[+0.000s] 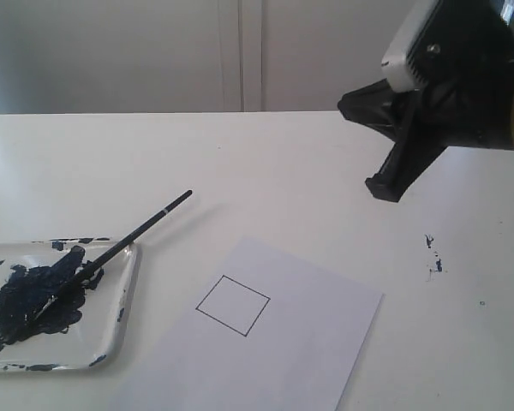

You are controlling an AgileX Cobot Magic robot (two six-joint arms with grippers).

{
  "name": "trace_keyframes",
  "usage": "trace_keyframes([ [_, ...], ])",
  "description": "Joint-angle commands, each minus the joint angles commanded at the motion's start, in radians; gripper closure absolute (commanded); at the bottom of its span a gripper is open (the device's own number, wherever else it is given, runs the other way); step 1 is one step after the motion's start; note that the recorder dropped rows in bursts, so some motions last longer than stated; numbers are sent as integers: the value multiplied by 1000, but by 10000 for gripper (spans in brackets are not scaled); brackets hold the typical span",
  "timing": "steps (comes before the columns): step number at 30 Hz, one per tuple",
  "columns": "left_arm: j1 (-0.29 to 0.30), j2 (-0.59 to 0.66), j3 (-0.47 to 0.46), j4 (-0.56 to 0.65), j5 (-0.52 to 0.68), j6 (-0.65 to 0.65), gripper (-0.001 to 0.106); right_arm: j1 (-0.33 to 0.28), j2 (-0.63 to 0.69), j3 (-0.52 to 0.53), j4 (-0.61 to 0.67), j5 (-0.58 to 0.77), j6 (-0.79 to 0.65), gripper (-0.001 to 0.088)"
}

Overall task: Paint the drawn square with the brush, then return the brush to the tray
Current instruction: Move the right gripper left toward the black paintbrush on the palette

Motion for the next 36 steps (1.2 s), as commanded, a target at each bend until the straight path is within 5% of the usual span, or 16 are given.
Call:
trace_keyframes([
  [24, 0, 0, 0, 0, 8, 0, 1053, 204, 479, -326, 0, 56, -45, 868],
  [31, 0, 0, 0, 4, 12, 0, 1053, 302, 697, -509, 0, 188, -71, 868],
  [36, 0, 0, 0, 4, 11, 0, 1053, 385, 799, -579, 0, 285, -222, 868],
])
